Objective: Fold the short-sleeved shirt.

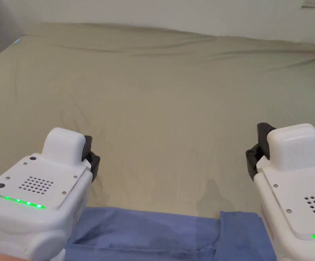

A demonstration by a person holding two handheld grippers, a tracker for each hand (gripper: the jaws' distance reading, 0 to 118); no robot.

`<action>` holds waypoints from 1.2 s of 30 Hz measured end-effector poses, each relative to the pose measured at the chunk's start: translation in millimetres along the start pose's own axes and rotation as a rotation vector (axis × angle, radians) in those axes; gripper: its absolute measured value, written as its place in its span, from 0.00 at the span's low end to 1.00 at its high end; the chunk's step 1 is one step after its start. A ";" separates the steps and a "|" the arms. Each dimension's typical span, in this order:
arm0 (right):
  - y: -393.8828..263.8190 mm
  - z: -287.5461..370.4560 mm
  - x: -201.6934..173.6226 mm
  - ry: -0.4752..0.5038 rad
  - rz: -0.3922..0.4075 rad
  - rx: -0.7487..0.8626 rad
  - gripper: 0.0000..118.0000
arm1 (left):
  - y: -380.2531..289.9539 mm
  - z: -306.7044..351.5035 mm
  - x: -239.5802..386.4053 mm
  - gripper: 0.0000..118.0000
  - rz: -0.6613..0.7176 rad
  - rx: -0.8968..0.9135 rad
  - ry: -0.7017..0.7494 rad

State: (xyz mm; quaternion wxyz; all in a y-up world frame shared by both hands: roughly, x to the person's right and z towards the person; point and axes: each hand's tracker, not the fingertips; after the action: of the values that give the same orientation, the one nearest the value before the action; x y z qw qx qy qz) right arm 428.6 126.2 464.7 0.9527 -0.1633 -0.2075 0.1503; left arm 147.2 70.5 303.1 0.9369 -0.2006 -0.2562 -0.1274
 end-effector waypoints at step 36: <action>-39.8 -15.9 -2.1 0.031 0.004 -0.207 0.02 | -240.0 -79.0 -186.8 0.09 1.126 -0.644 -0.597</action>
State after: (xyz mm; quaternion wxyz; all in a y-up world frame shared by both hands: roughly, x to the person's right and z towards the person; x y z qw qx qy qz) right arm 442.5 85.6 465.2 0.9336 -0.2636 -0.2068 0.1272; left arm -57.1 -151.8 216.2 0.6447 -0.5954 -0.3090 0.3666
